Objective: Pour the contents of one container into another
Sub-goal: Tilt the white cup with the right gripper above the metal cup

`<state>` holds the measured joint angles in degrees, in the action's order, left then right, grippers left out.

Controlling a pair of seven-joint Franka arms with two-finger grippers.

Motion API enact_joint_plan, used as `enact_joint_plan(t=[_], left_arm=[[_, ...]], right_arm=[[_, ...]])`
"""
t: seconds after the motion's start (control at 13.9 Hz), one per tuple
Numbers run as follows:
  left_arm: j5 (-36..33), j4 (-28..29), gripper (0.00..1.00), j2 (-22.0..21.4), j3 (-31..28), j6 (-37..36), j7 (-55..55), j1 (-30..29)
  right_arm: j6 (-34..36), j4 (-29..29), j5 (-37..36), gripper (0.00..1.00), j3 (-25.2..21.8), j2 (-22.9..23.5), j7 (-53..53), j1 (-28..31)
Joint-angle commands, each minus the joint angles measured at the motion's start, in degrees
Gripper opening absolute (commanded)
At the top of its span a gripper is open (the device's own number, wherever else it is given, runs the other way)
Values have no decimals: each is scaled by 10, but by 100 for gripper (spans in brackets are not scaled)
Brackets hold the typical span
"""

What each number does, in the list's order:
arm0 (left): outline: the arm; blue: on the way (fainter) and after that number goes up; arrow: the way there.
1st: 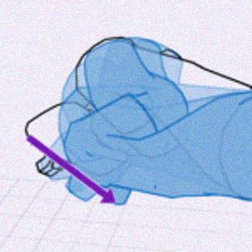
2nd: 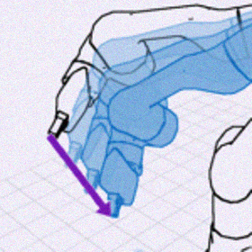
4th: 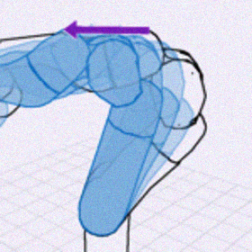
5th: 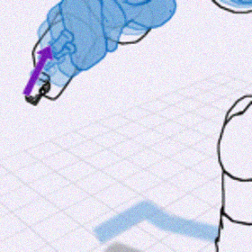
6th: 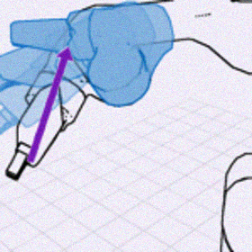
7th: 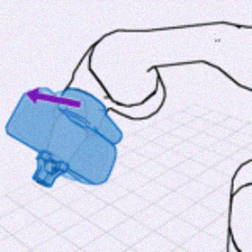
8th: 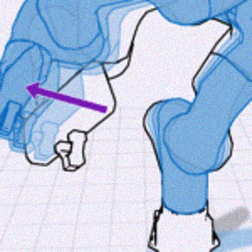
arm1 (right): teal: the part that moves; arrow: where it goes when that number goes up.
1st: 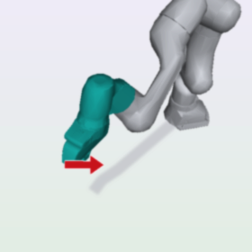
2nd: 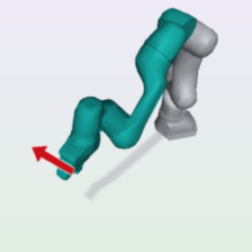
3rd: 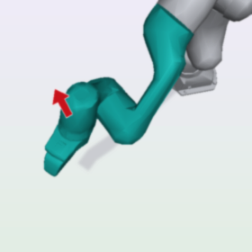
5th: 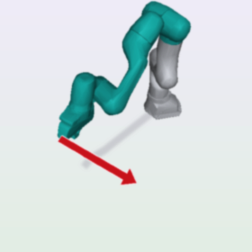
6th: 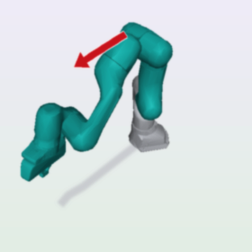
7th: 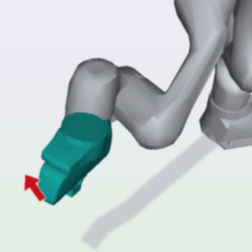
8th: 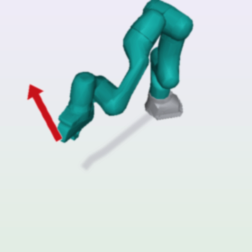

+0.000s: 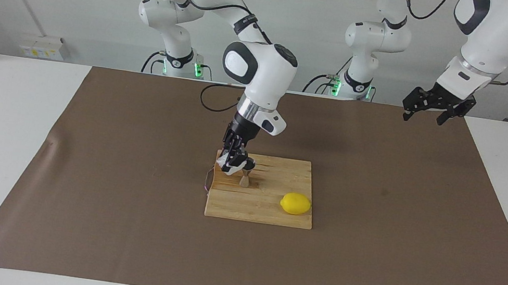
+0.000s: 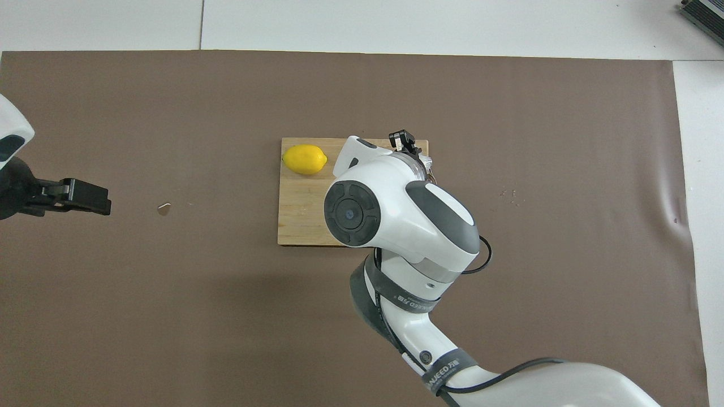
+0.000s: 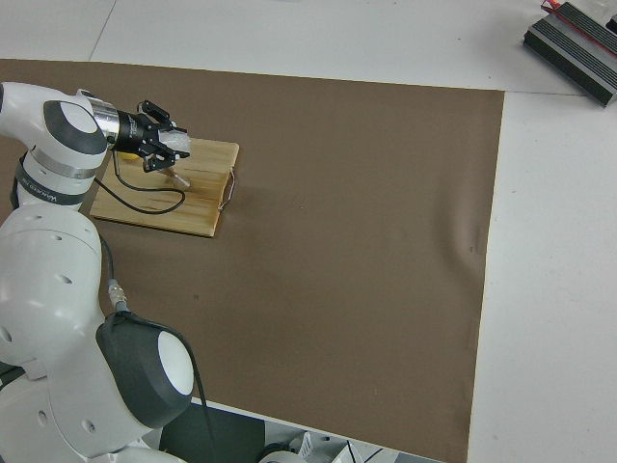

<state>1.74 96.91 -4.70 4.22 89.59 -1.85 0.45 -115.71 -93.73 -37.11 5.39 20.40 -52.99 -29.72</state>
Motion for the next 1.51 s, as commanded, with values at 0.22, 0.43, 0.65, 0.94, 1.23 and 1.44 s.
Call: enact_joint_plan(t=[0.22, 0.43, 0.65, 0.94, 1.23, 1.44], left_arm=[[6, 3, 100, -10, 1, -9, 4, -4], [6, 3, 100, -10, 1, -9, 4, -4], [6, 3, 100, -10, 1, -9, 4, -4], [6, 3, 100, -10, 1, -9, 4, -4], [6, 3, 100, -10, 1, -9, 4, -4], [6, 3, 100, -10, 1, -9, 4, -4]], right_arm=[[8, -12, -34, 0, 2, -3, 1, -8], [8, -14, -41, 0, 2, -4, 1, -10], [12, -18, -48, 0, 2, -6, 2, -12], [16, -16, -56, 0, 3, -6, 5, -15], [18, -7, -42, 0, 3, -6, 19, -17], [11, -2, 4, 0, 2, -11, 20, -7]])
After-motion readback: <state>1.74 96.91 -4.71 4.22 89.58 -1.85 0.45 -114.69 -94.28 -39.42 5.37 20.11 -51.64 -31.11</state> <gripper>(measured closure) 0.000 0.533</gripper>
